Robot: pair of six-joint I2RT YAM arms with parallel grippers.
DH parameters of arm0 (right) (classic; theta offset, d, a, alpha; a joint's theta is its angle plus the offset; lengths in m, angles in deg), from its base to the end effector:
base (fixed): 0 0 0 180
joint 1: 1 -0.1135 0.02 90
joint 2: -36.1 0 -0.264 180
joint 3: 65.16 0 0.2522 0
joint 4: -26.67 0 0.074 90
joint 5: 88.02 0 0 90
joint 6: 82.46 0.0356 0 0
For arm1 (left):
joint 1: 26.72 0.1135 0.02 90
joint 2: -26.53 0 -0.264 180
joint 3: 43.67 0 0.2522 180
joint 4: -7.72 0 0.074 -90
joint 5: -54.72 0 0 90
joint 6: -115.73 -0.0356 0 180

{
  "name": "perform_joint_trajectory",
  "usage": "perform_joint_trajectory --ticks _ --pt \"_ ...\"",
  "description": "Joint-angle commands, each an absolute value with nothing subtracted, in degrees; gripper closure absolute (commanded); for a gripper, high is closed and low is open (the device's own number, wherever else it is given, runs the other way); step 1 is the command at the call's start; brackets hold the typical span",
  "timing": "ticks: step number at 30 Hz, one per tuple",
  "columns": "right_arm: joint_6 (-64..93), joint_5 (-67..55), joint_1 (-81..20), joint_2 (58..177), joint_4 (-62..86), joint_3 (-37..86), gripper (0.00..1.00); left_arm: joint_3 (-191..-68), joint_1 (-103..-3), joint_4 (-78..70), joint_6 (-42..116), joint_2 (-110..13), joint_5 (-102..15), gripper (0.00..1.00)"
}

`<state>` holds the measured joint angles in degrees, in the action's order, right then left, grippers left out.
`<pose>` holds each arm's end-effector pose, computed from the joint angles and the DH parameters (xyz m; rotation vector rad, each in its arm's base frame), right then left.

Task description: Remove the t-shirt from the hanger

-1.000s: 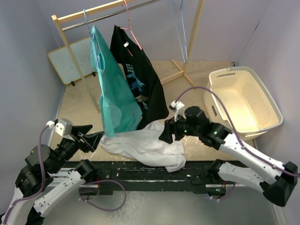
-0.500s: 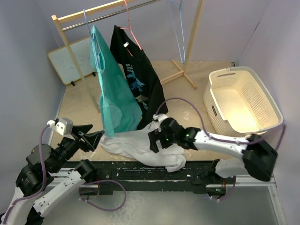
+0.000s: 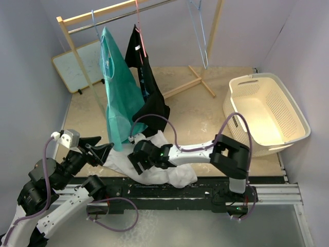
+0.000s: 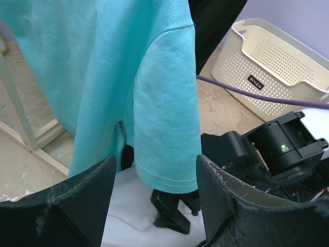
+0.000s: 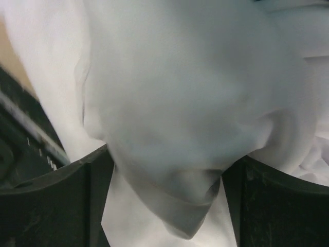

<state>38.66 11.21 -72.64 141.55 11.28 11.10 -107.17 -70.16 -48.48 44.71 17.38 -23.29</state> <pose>0.1277 0.3667 0.1684 -0.7685 2.3204 0.6757 0.0161 -0.0050 0.3569 0.1840 1.6340 -0.6738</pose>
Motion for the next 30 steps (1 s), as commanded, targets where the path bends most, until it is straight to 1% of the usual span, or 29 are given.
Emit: perform_joint_trajectory --ticks 1,3,4,5,8,11,13,15,16,18,20,22,26,29,30 --pt "45.82 19.68 -72.72 148.76 3.47 17.43 0.34 -106.98 -69.78 -46.37 45.39 17.81 -22.54 0.34" --pt "48.19 20.65 -72.67 148.53 3.15 16.32 0.73 -106.93 -69.78 -46.34 45.37 17.89 -22.57 0.34" --pt "49.67 22.37 -72.60 147.29 2.71 15.17 0.94 -106.97 -69.78 -46.35 45.35 17.83 -22.60 0.34" --pt "51.63 25.07 -72.58 145.55 2.10 13.92 1.00 -107.00 -69.78 -46.30 45.31 17.76 -22.62 0.34" --pt "55.58 30.24 -71.92 135.94 -1.87 8.94 1.00 -106.96 -69.74 -46.30 45.32 17.79 -22.75 0.34" --pt "57.96 35.44 -70.06 122.14 -10.05 5.86 1.00 -106.98 -69.81 -46.21 45.20 17.78 -22.95 0.34" --pt "56.04 36.68 -66.82 112.16 -14.81 5.09 1.00 -106.92 -69.78 -46.21 45.24 17.75 -22.99 0.34" --pt "49.82 33.11 -57.95 102.92 -17.63 5.77 1.00 -106.91 -69.81 -46.14 45.22 17.73 -23.07 0.34" --pt "45.25 29.57 -50.90 97.78 -18.03 8.19 1.00 -106.91 -69.74 -46.10 45.12 17.58 -23.14 0.34" --pt "38.17 24.12 -37.06 93.89 -19.51 12.50 1.00 -106.84 -69.78 -45.93 45.07 17.52 -23.53 0.34" --pt "32.86 17.95 -26.45 95.04 -21.80 19.17 1.00 -106.77 -69.77 -45.87 44.98 17.31 -23.77 0.34" --pt "30.08 14.34 -19.20 98.77 -24.42 26.77 1.00 -106.82 -69.78 -45.86 44.93 16.97 -23.92 0.34" --pt "28.00 11.07 -10.46 105.28 -25.98 41.35 1.00 -106.84 -69.78 -45.79 44.89 16.43 -24.03 0.34" --pt "29.63 10.39 -4.65 111.10 -28.99 55.07 1.00 -106.89 -69.78 -45.96 44.95 16.62 -23.79 0.34" --pt "30.51 10.08 -2.58 112.68 -29.55 57.95 1.00 -106.91 -69.78 -45.96 45.02 16.91 -23.65 0.34"
